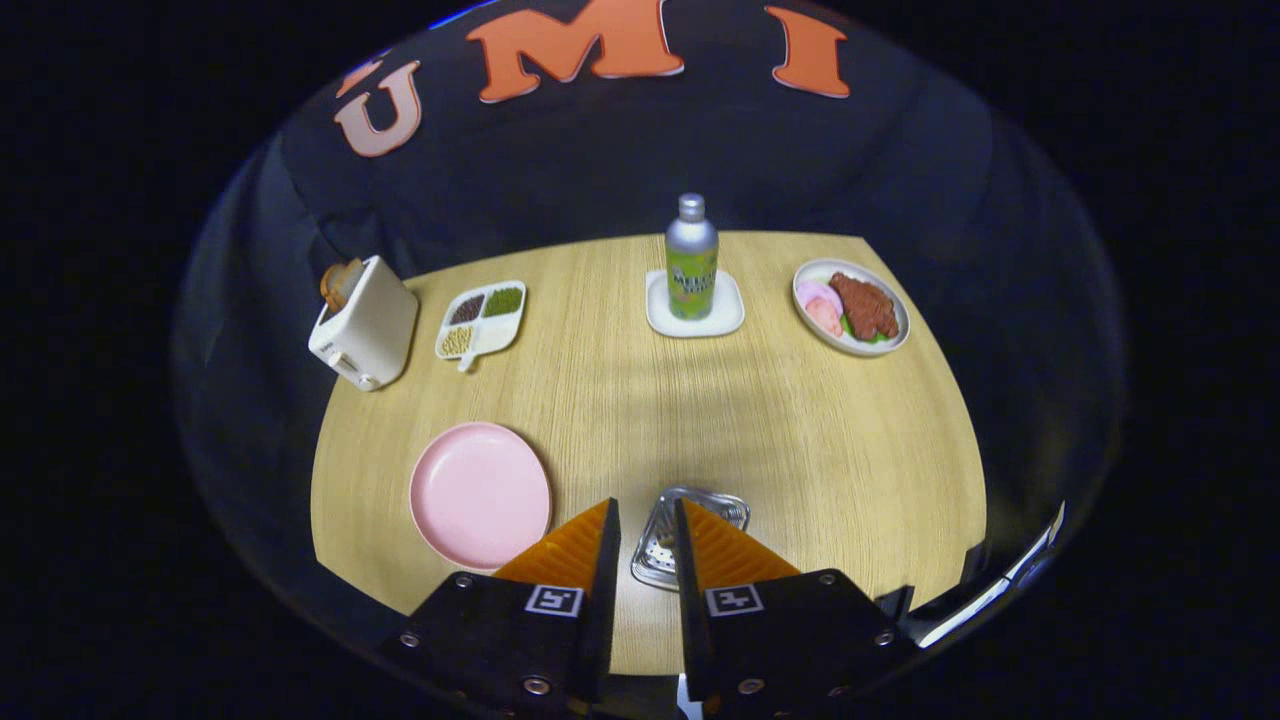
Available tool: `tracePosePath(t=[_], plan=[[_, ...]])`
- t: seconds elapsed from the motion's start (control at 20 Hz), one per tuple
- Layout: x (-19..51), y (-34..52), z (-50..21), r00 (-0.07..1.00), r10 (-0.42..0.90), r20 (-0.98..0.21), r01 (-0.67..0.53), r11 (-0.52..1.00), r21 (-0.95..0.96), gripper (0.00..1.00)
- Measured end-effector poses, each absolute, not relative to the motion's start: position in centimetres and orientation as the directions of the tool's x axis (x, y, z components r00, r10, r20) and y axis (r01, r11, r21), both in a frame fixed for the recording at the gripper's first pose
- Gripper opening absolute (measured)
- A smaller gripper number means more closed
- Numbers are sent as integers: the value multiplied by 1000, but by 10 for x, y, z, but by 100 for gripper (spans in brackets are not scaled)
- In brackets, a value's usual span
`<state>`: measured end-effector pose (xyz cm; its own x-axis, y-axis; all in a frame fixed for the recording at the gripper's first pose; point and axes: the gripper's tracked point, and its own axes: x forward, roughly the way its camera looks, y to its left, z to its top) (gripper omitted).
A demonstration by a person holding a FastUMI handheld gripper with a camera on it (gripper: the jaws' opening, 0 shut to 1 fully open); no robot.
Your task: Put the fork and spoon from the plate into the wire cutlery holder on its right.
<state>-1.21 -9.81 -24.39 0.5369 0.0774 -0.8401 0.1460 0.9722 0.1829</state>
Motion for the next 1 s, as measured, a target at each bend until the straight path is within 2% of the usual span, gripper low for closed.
tracePosePath(t=[0.1, 0.2, 0.25, 0.35, 0.45, 0.6, 0.85, 1.0], plan=[[1, -94, -223, 629, 74, -774, 138, 969, 205, 38], [3, -92, -210, 672, 66, -737, 136, 968, 211, 51], [7, -91, -201, 705, 63, -707, 135, 966, 222, 62], [18, -94, -179, 776, 37, -629, 131, 967, 219, 76], [26, -99, -157, 840, 1, -543, 133, 969, 207, 83], [34, -110, -123, 900, -48, -432, 143, 971, 191, 89], [41, -112, -76, 962, -95, -256, 128, 985, 115, 89], [40, -105, -64, 974, -105, -199, 123, 989, 80, 90]])
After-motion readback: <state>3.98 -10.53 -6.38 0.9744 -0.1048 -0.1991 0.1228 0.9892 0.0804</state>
